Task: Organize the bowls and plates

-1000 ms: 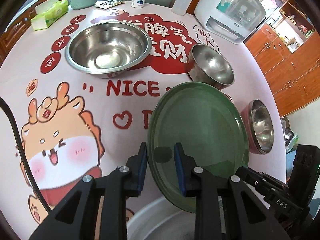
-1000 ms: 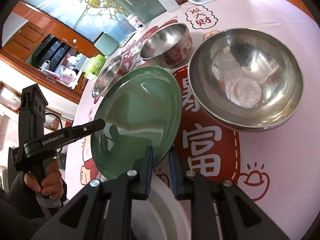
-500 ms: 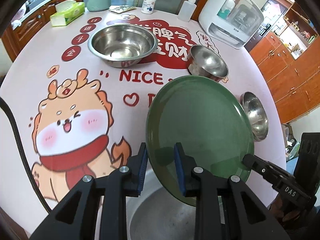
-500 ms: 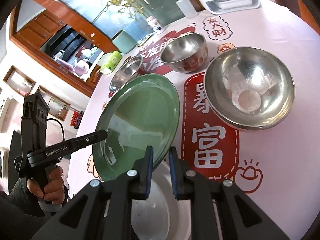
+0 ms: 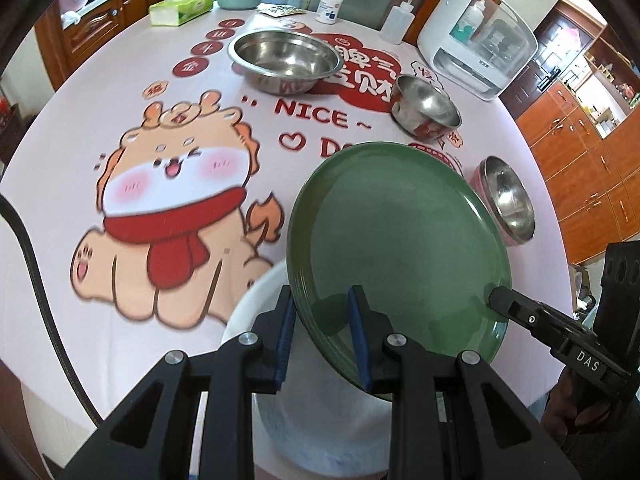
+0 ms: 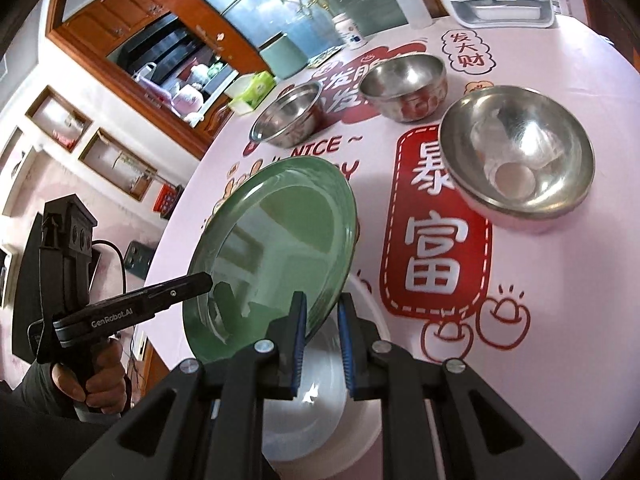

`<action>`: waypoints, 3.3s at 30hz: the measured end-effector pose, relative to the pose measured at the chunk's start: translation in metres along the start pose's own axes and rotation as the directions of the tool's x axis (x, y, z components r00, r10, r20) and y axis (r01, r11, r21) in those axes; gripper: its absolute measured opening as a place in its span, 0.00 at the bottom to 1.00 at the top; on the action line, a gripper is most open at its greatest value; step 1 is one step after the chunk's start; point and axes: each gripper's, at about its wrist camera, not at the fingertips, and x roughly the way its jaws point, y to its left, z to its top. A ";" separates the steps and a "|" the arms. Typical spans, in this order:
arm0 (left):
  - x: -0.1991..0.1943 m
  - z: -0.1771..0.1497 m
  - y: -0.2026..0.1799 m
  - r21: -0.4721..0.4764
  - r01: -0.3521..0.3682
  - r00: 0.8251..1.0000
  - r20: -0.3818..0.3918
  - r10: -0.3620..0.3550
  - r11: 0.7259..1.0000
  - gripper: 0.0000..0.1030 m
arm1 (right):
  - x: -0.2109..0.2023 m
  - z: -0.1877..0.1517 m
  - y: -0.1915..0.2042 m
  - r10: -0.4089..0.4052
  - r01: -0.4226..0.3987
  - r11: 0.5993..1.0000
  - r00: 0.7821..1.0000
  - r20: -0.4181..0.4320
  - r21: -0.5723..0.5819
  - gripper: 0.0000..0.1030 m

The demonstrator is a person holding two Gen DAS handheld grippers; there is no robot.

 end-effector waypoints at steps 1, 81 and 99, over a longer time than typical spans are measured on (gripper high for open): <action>-0.001 -0.004 0.001 -0.003 -0.001 1.000 -0.001 0.001 1.000 0.24 | 0.000 -0.002 0.001 0.001 -0.001 1.000 1.000 -0.004 -0.004 0.15; -0.042 -0.036 0.025 -0.058 -0.119 0.990 0.062 0.123 0.991 0.31 | 0.004 -0.013 0.050 -0.091 0.083 0.981 0.995 -0.039 -0.176 0.64; -0.047 0.043 0.071 -0.009 -0.188 0.980 0.057 0.188 0.982 0.49 | 0.021 0.047 0.089 -0.129 0.137 0.987 0.987 0.097 -0.086 0.64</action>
